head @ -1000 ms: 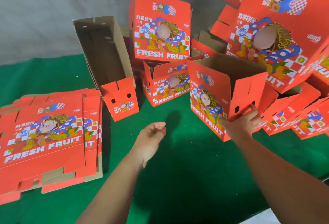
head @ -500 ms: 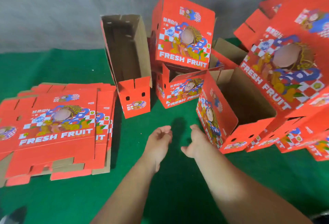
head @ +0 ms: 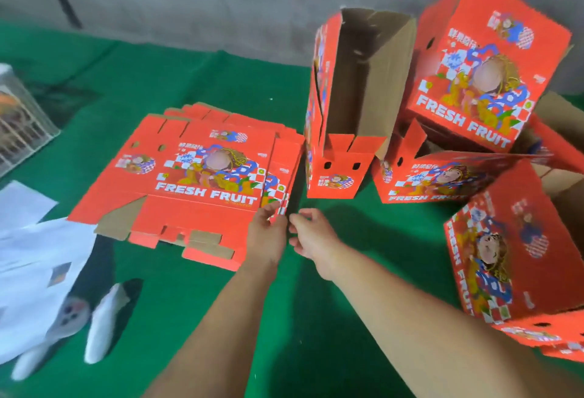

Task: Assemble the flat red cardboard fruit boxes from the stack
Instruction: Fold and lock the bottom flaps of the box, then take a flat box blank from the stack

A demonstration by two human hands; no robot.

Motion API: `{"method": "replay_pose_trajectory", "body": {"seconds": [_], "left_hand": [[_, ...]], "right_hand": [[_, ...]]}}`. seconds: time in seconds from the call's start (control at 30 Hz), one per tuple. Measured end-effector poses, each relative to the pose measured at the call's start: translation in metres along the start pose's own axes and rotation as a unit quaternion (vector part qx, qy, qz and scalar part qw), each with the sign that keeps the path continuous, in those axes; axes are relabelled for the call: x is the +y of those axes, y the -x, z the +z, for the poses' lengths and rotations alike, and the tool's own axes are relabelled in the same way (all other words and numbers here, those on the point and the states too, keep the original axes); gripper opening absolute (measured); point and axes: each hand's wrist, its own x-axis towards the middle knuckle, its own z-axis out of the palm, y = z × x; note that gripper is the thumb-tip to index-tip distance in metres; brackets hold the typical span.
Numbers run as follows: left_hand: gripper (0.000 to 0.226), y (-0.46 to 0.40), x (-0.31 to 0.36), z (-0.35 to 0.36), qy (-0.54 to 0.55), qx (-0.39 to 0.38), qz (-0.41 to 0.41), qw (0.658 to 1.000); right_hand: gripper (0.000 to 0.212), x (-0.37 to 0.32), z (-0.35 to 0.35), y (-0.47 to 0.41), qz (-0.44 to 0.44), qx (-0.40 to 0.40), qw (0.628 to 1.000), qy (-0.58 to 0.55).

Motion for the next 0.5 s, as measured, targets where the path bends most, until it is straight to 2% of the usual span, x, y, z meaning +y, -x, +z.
{"method": "replay_pose_trajectory", "body": {"seconds": [0.03,0.1,0.2,0.27,0.37,0.43,0.5], "left_hand": [[0.042,-0.011,-0.010,-0.011,-0.129,0.022,0.014,0.991],[0.063,-0.023,-0.033,-0.031,-0.366,0.010,0.010,0.931],[0.071,-0.028,-0.064,-0.049,-0.542,-0.031,0.032,0.839],[0.069,-0.026,-0.071,-0.052,-0.581,0.000,0.078,0.810],[0.074,-0.034,-0.066,-0.056,-0.571,0.057,0.120,0.810],[0.078,-0.044,-0.066,-0.060,-0.559,0.047,0.091,0.823],[0.075,-0.051,-0.069,-0.059,-0.578,0.006,0.059,0.814]], "right_hand": [[0.031,0.000,0.005,-0.002,0.009,-0.010,1.000,0.011],[0.027,0.005,0.013,-0.008,0.034,-0.027,0.998,0.042],[0.039,0.015,0.021,-0.015,0.059,-0.045,0.994,0.076],[0.043,0.019,0.021,-0.022,0.066,-0.045,0.993,0.081],[0.043,0.021,0.017,-0.035,0.077,-0.047,0.992,0.082],[0.043,0.024,0.013,-0.042,0.083,-0.053,0.992,0.085],[0.044,0.029,0.010,-0.048,0.089,-0.054,0.991,0.081]]}}
